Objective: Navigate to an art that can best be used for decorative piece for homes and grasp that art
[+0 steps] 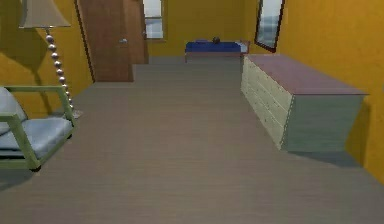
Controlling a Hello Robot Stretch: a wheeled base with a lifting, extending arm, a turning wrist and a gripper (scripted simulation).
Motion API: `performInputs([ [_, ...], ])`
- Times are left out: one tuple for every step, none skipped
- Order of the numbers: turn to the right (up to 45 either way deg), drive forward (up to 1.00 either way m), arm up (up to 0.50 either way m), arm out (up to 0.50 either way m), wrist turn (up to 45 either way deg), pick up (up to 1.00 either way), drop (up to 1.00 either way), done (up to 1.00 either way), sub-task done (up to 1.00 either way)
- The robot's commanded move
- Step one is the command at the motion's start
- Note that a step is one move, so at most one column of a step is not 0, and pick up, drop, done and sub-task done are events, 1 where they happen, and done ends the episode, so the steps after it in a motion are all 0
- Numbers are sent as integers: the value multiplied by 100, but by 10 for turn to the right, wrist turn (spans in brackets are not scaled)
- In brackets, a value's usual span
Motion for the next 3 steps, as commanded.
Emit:
performInputs([
  [-450, 0, 0, 0, 0, 0, 0, 0, 0],
  [-360, 0, 0, 0, 0, 0, 0, 0, 0],
  [0, 30, 0, 0, 0, 0, 0, 0, 0],
])
